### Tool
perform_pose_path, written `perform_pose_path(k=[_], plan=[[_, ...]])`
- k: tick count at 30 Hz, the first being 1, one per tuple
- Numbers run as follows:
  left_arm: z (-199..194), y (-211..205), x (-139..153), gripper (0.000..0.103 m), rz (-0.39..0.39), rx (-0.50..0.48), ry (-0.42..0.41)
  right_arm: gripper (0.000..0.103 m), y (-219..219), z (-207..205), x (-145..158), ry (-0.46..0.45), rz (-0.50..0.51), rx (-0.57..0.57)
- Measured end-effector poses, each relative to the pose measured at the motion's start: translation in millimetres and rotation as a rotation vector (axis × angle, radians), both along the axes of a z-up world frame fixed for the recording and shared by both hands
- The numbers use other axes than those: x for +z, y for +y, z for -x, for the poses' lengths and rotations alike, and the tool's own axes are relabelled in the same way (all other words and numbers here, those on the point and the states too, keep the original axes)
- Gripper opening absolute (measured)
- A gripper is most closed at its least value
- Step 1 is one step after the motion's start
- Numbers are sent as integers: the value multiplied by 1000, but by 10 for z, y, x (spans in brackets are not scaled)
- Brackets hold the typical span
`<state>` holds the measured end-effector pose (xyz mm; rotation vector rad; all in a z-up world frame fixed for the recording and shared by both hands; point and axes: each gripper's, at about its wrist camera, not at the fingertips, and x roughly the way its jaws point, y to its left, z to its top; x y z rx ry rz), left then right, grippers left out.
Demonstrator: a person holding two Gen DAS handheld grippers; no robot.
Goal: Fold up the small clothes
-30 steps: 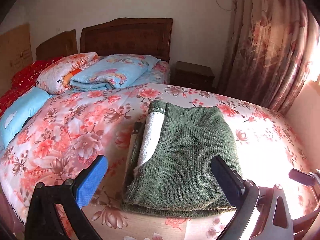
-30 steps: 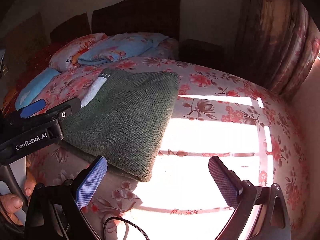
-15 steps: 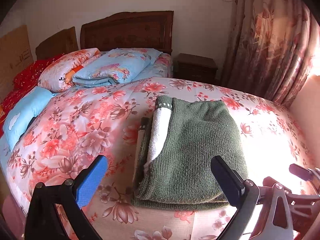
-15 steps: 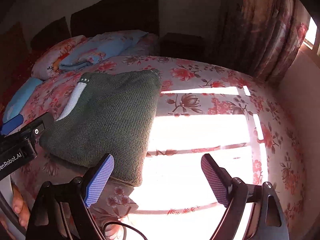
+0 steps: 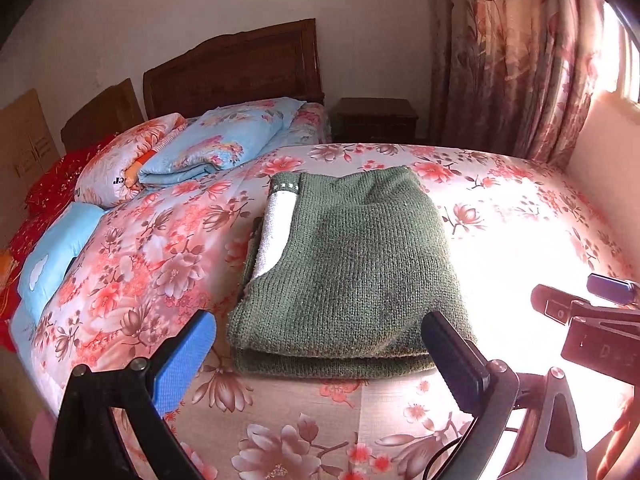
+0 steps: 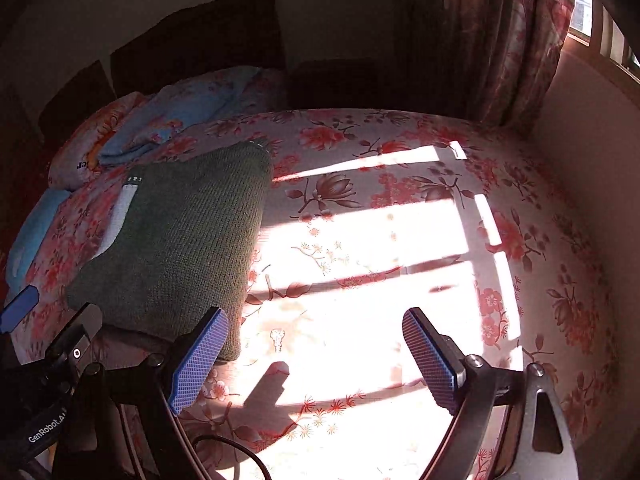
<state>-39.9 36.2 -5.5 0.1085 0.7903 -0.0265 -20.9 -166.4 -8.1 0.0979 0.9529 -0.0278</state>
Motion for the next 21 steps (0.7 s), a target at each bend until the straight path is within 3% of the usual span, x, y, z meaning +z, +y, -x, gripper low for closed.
perform_pose_path(k=[9,12,16,21], plan=[[-75,-23,-68,103,-148,70,-47,91,-26,48,57,-33,-8,-12],[-91,-17,-67,103,-114,44,-40,91,-33,32,44,-29,-17,-11],[-140,35,-96,103,9,0,-11,91,-48,24,24,-24,-29,-15],[-149,11,-87,103,-14,-3,-35,91,-36,7,11,-23,-27,-12]])
